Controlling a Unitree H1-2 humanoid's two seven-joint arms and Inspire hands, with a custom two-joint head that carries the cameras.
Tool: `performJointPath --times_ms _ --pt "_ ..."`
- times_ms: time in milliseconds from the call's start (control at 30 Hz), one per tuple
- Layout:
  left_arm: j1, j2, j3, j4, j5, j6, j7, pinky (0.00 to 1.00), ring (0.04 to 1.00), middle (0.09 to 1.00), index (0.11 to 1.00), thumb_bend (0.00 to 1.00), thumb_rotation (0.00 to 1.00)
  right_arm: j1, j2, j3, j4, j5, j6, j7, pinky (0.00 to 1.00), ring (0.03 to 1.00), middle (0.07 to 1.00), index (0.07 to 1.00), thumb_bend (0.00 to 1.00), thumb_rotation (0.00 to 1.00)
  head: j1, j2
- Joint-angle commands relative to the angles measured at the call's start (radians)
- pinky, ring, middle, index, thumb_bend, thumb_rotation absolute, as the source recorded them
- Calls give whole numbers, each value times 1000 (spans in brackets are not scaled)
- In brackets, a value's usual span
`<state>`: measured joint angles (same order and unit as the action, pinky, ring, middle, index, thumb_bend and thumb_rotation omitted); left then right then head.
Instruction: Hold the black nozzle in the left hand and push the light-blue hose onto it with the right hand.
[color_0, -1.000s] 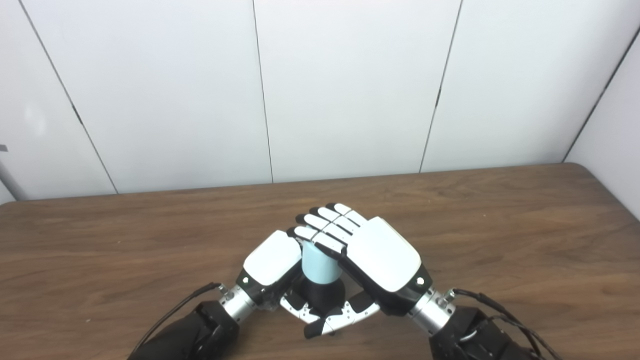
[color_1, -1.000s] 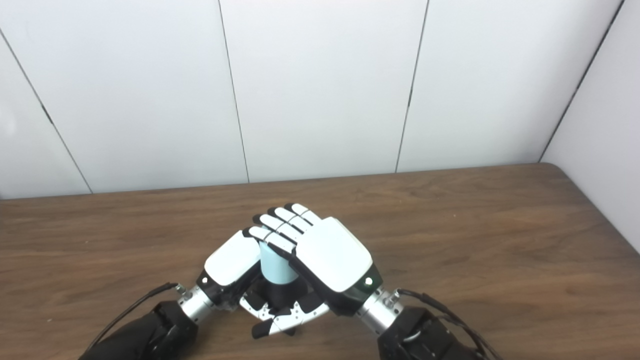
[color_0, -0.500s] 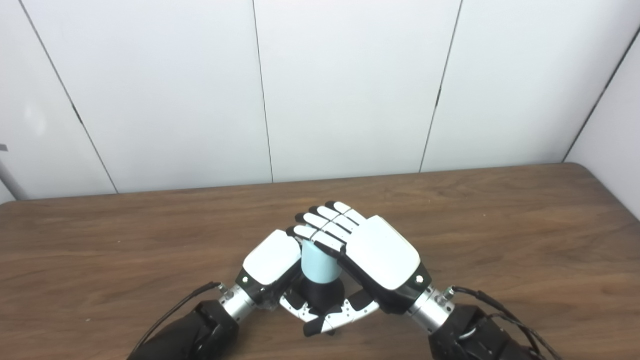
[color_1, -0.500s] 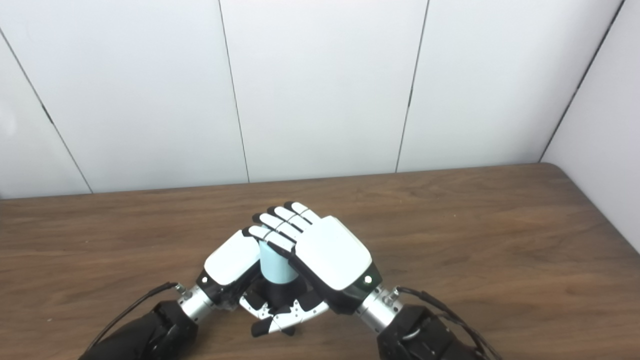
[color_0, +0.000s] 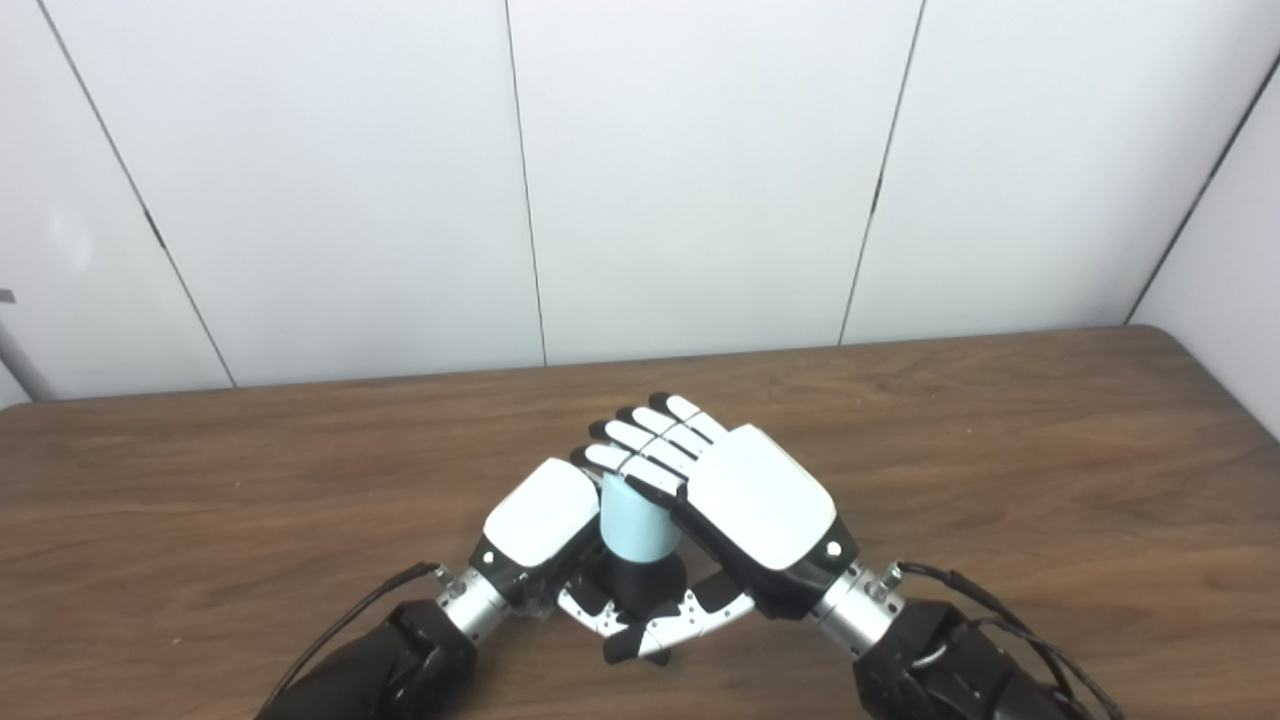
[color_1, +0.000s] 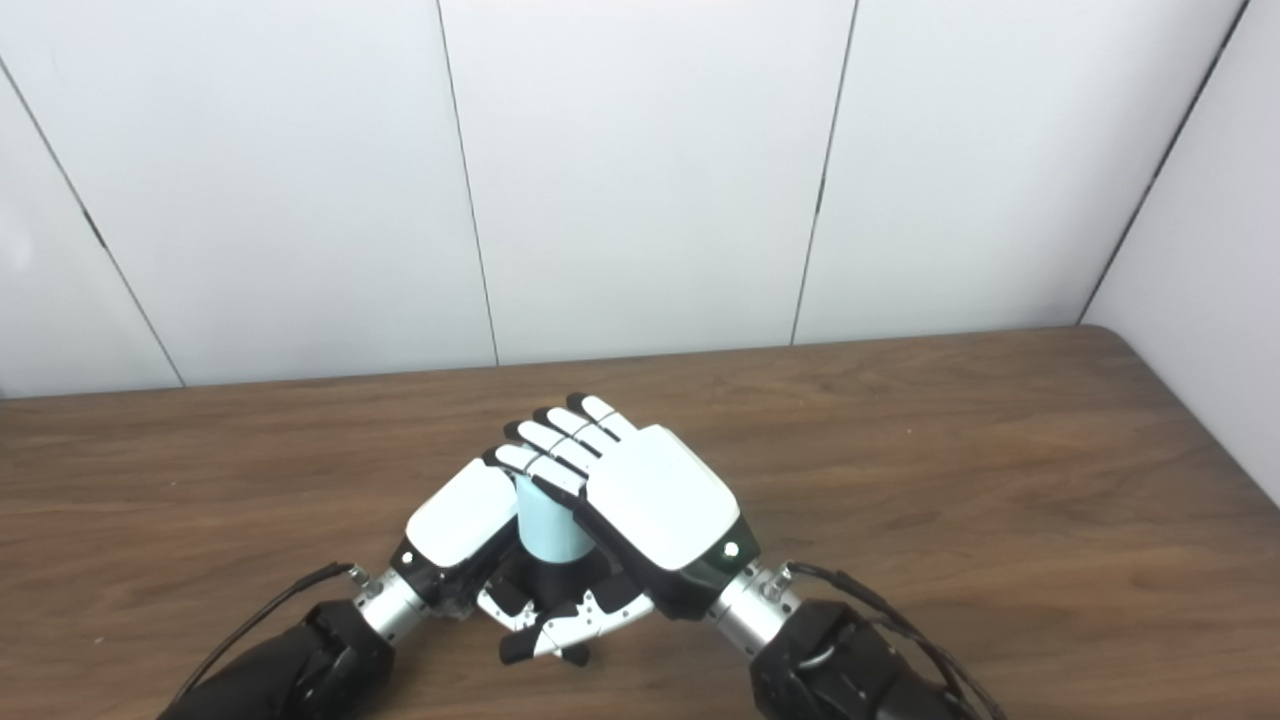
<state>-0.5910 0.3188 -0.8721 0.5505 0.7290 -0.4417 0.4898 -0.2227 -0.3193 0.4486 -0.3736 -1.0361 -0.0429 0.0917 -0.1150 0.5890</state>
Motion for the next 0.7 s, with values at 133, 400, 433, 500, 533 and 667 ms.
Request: performJointPath --times_ms 133,400,433,500,533,667 --pt "218 -89 -102 62 -11 -28 41 167 232 466 489 522 0 31 -13 65 87 25 26 228 944 897 889 826 807 971 0 2" --pt "220 -96 -99 83 -19 -28 44 136 180 420 488 518 0 42 -23 70 79 20 30 238 909 869 869 811 827 995 0 4" --pt "220 -97 -101 88 -15 -28 53 116 157 298 479 515 22 45 -24 71 81 20 29 235 904 865 867 809 828 998 0 4" --pt "221 -96 -101 85 -12 -28 56 89 129 192 471 511 42 50 -26 72 82 21 27 235 886 857 863 805 831 1000 0 6" --pt "222 -95 -99 82 -11 -28 53 86 127 185 471 511 44 51 -27 73 83 23 27 235 883 857 865 807 829 1000 0 6" --pt "223 -96 -100 82 0 -28 67 85 127 177 470 513 40 55 -31 76 91 30 22 232 830 840 859 801 821 982 1 7"
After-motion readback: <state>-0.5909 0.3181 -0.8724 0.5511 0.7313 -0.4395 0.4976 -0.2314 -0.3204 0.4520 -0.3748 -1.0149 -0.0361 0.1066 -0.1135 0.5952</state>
